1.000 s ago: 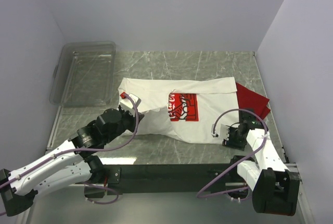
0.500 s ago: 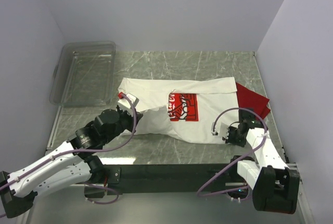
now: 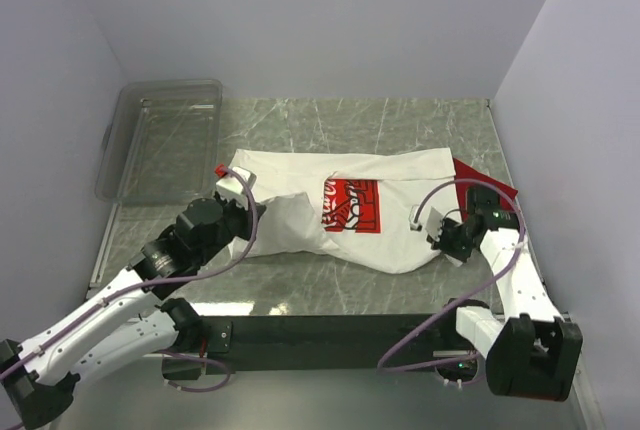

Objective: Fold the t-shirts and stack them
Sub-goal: Fold the tshirt

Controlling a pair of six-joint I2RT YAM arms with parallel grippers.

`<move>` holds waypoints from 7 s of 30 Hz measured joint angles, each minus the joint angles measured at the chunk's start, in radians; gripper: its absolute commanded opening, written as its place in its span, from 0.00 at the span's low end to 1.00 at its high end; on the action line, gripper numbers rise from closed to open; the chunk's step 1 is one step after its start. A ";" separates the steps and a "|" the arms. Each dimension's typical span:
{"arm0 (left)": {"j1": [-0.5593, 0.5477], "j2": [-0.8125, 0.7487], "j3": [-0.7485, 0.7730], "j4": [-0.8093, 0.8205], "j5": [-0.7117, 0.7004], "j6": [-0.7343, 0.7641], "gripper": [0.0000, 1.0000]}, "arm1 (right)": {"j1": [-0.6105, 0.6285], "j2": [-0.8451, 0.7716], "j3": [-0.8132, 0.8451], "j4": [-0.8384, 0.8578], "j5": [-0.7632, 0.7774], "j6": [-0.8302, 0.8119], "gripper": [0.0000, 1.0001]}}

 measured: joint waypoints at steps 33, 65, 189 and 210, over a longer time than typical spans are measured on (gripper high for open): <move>0.345 0.550 0.248 0.265 0.321 0.380 0.01 | -0.003 0.546 0.410 0.154 -0.030 0.378 0.00; 0.425 0.879 0.396 0.434 0.598 0.520 0.01 | -0.032 0.602 0.445 0.203 0.012 0.528 0.00; 0.556 0.520 0.049 -0.206 0.004 -0.451 0.01 | -0.088 0.570 0.404 0.189 0.039 0.576 0.00; 0.578 0.498 0.023 -0.225 0.031 -0.497 0.01 | -0.113 0.674 0.468 0.072 0.010 0.526 0.06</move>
